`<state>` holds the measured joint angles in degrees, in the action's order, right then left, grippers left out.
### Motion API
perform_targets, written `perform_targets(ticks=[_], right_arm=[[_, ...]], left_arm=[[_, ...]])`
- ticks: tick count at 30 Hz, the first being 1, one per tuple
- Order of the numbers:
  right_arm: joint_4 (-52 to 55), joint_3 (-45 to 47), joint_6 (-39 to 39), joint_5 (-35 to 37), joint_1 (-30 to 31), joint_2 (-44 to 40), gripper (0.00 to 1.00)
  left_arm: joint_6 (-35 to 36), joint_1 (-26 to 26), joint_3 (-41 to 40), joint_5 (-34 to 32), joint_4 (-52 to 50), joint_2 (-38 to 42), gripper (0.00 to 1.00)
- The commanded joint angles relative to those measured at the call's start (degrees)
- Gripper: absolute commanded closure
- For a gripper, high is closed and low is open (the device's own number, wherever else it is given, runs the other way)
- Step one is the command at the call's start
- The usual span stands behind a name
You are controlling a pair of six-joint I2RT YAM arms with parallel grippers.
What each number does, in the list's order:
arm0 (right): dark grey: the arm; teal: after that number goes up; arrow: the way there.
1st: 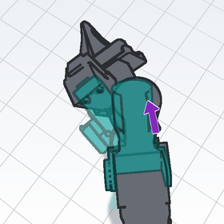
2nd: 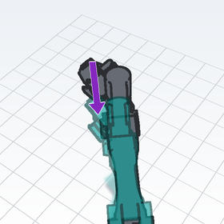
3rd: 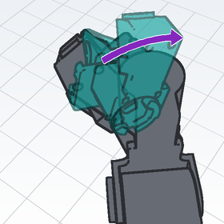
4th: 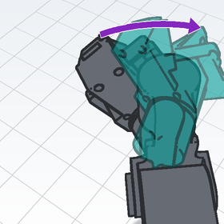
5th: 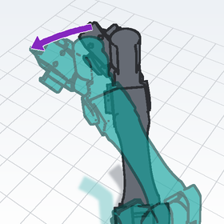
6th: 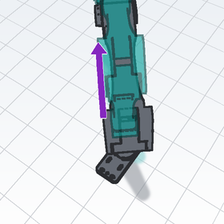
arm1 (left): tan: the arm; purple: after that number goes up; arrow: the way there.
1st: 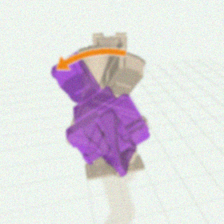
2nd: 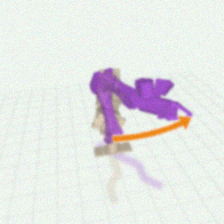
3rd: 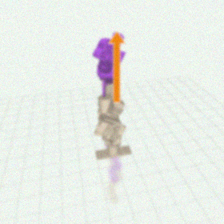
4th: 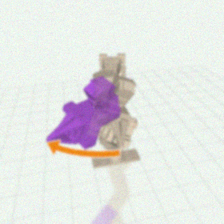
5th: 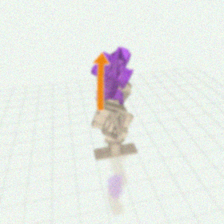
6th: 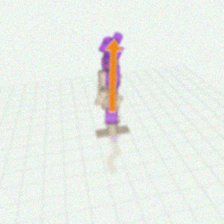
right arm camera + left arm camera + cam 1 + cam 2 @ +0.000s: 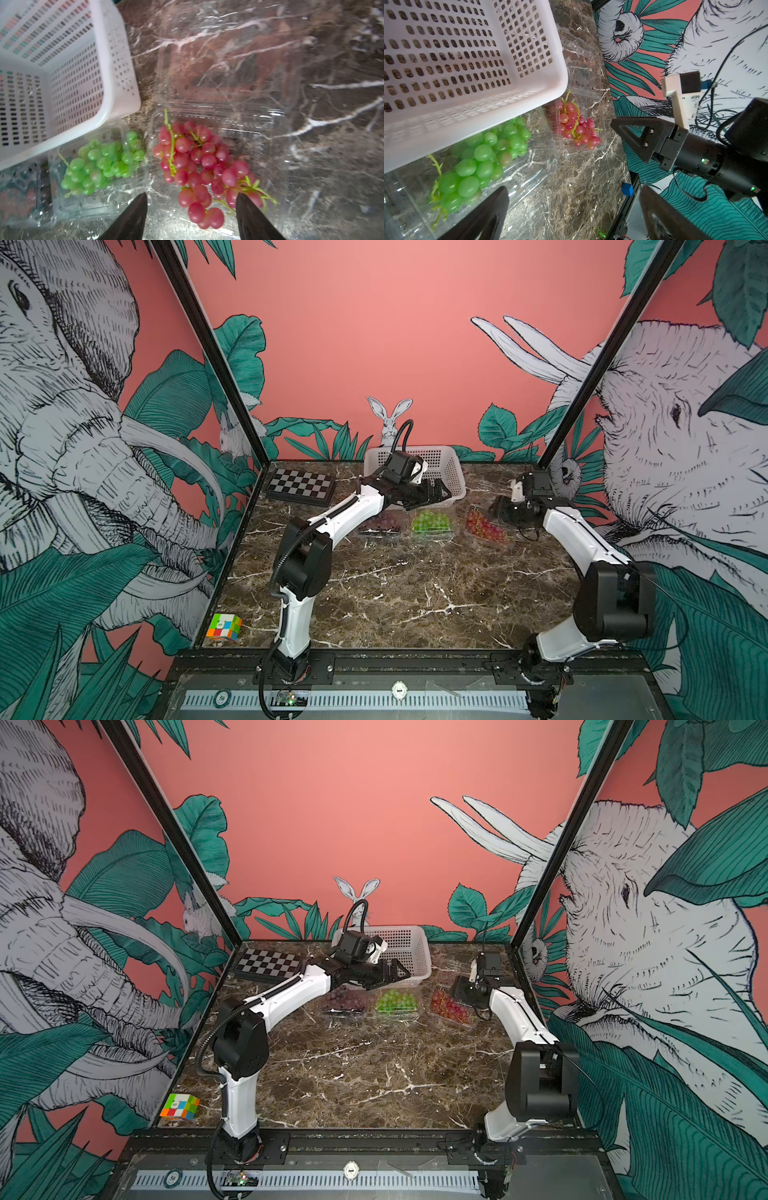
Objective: Pack grapes into containers
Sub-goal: Place the grape into the packing box.
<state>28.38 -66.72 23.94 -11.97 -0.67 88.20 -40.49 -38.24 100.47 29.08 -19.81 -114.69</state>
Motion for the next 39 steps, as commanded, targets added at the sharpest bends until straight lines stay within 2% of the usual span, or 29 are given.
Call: perform_targets(ticks=[1, 5, 11, 20, 23, 28, 31, 35, 39], right_arm=[[-0.2, 3.0, 2.4, 6.7, -2.0, -2.0, 0.33], [-0.8, 5.5, 3.3, 6.5, -4.8, -0.8, 0.39], [-2.5, 4.7, 2.7, 6.0, -5.2, 3.1, 0.58], [-7.5, 1.6, 0.1, 3.8, -5.2, 10.7, 0.72], [-8.9, 0.2, -1.2, 3.5, -5.2, 12.1, 0.74], [-6.4, -2.7, -2.5, 2.1, -5.3, 10.8, 0.6], [-6.0, -2.5, -1.6, 3.2, -5.9, 8.7, 0.43], [-10.8, -1.1, 1.4, 0.4, -8.7, 10.0, 0.18], [-19.4, -0.4, 4.0, -5.6, -11.3, 13.0, 0.05]], left_arm=[[0.0, -1.0, 2.2, -0.3, 0.0, -0.8, 0.01], [-1.0, -1.1, 2.8, -0.4, 1.0, -2.5, 0.01], [-2.7, -1.6, 5.0, 0.2, 2.4, -5.1, 0.01], [-4.0, -1.6, 6.1, 0.9, 3.1, -6.5, 0.01], [-4.0, -1.5, 6.2, 1.0, 3.2, -6.5, 0.01], [-3.8, -1.6, 6.1, 0.9, 2.8, -6.2, 0.01], [-3.9, -1.6, 6.4, 0.9, 3.1, -6.5, 0.01], [-4.7, -3.5, 8.1, 1.3, 3.2, -8.0, 0.01], [-4.9, -4.4, 9.7, 1.4, 2.7, -8.8, 0.01]])
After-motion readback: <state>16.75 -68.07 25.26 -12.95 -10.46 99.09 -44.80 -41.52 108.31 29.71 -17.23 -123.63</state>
